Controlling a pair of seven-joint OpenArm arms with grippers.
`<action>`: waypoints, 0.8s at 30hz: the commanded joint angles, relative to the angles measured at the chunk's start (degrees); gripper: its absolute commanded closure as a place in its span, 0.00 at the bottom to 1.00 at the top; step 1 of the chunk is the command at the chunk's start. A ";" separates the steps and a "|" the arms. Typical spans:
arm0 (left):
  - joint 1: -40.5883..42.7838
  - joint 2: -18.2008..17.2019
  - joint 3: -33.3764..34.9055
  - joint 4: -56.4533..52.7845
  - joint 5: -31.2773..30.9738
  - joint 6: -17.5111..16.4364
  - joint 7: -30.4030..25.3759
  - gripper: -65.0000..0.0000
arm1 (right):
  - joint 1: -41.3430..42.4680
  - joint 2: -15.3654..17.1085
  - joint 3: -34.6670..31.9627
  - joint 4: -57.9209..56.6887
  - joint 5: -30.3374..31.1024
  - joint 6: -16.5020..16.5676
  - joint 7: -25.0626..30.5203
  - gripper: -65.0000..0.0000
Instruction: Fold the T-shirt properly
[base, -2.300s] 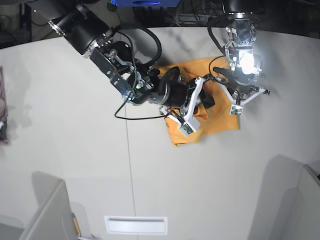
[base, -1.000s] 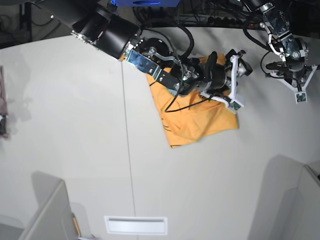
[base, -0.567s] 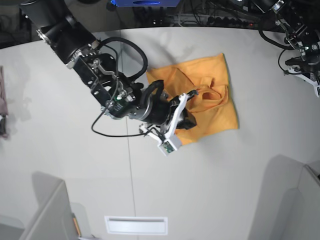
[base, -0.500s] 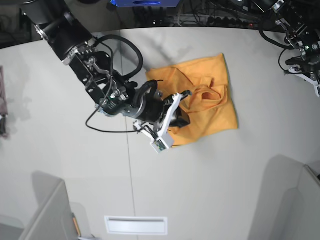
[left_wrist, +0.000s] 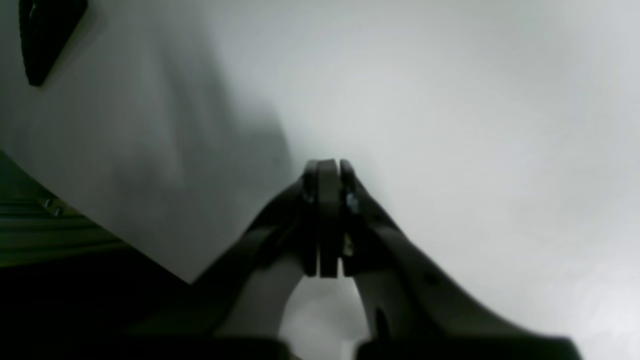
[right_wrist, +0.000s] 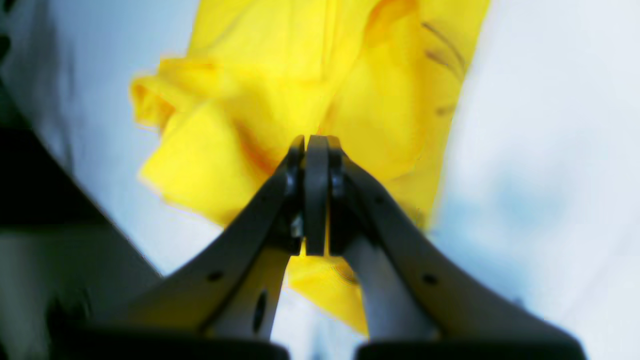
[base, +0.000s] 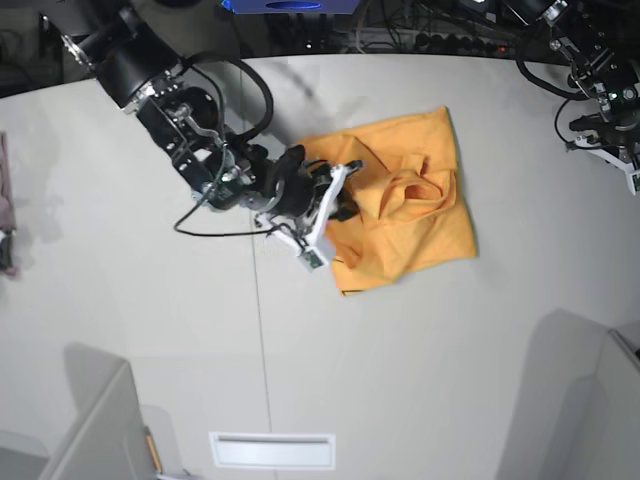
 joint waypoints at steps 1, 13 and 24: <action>-0.26 -0.88 -0.44 0.91 -0.04 0.04 -0.82 1.00 | 1.03 -0.51 -1.85 1.13 1.11 0.75 1.04 1.00; -0.43 -1.23 -0.52 0.82 0.05 0.04 -0.82 1.00 | 0.59 -2.79 -15.12 5.43 1.11 -0.57 1.04 1.00; -0.43 -1.32 -0.52 0.73 0.22 0.04 -0.82 1.00 | 2.61 -2.53 -10.81 6.93 -2.93 -14.38 -0.37 1.00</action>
